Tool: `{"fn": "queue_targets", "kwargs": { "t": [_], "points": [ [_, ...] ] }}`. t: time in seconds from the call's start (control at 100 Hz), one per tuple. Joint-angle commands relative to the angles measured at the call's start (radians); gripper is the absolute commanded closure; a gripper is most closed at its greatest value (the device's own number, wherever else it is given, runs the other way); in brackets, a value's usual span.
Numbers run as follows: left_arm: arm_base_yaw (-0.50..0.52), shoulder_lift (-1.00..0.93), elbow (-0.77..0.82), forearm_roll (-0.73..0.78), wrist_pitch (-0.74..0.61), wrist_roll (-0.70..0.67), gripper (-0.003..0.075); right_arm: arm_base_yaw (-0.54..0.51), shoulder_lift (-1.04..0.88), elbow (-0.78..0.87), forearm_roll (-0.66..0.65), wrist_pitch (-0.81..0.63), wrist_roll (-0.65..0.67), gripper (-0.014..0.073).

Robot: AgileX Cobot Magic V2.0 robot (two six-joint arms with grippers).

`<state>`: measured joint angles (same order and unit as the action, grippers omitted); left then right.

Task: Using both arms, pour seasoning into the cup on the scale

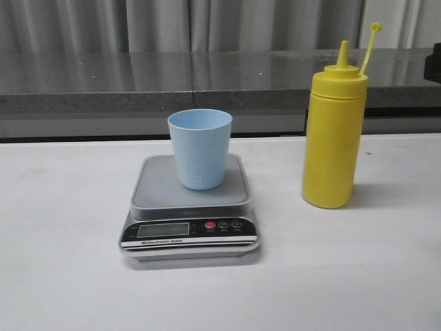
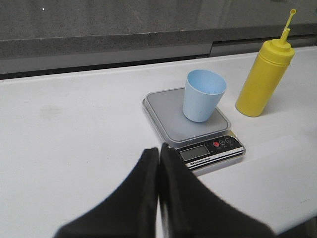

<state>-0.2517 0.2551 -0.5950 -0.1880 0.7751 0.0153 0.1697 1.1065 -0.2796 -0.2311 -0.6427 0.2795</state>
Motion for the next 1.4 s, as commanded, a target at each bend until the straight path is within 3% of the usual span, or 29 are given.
{"fn": "queue_targets", "kwargs": {
  "t": [0.0, 0.37, 0.66, 0.8, 1.12, 1.39],
  "points": [
    [0.002, 0.011, -0.023, -0.014, -0.074, -0.005, 0.0740, -0.004, -0.098, -0.017, 0.020, 0.025, -0.004, 0.0657],
    [0.002, 0.011, -0.023, -0.014, -0.074, -0.005, 0.0740, -0.004, -0.398, -0.017, 0.104, 0.347, -0.004, 0.0657],
    [0.002, 0.011, -0.023, -0.014, -0.074, -0.005, 0.0740, -0.004, -0.574, -0.017, 0.144, 0.511, -0.014, 0.0657],
    [0.002, 0.011, -0.023, -0.014, -0.074, -0.005, 0.0740, -0.017, -0.639, -0.017, 0.155, 0.550, -0.073, 0.0657],
    [0.002, 0.011, -0.023, -0.014, -0.074, -0.005, 0.0740, -0.132, -0.760, -0.017, 0.156, 0.598, -0.074, 0.0657],
    [0.002, 0.011, -0.023, -0.014, -0.074, -0.005, 0.0740, -0.137, -0.856, -0.015, 0.156, 0.596, -0.074, 0.0662]
  ]
}}
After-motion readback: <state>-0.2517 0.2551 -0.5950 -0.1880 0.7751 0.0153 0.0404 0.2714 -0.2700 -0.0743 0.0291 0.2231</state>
